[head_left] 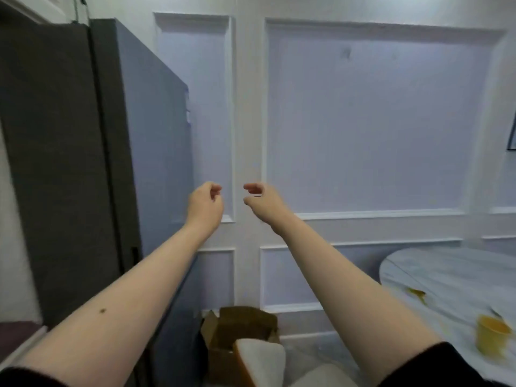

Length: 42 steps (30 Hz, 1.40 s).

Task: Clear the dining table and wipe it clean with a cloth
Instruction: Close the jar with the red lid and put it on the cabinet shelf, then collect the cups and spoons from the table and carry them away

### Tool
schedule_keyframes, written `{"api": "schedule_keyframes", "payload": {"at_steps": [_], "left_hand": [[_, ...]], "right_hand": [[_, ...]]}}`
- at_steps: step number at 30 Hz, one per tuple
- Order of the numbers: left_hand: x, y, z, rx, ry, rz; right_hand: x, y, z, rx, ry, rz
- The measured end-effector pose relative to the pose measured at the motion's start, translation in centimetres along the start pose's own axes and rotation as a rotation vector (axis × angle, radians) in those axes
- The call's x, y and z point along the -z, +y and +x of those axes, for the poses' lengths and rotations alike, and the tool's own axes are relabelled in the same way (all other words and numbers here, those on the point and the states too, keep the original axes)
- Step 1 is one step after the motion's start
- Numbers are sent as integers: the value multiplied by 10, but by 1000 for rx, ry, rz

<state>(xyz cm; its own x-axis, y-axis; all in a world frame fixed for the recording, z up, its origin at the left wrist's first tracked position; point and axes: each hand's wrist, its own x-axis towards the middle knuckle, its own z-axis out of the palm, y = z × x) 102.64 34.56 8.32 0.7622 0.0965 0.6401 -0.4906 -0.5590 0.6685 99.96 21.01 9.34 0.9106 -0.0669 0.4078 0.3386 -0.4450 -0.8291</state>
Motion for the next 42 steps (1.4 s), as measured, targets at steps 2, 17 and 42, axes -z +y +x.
{"api": "schedule_keyframes", "payload": {"at_steps": [2, 17, 42], "left_hand": [[-62, 32, -8, -25, -92, -59], [-443, 253, -185, -145, -656, -450], [-773, 200, -259, -38, -1153, -43]], "right_hand": [[59, 33, -7, -62, 95, -42], [423, 226, -145, -438, 574, -307], [557, 551, -143, -927, 651, -237]]}}
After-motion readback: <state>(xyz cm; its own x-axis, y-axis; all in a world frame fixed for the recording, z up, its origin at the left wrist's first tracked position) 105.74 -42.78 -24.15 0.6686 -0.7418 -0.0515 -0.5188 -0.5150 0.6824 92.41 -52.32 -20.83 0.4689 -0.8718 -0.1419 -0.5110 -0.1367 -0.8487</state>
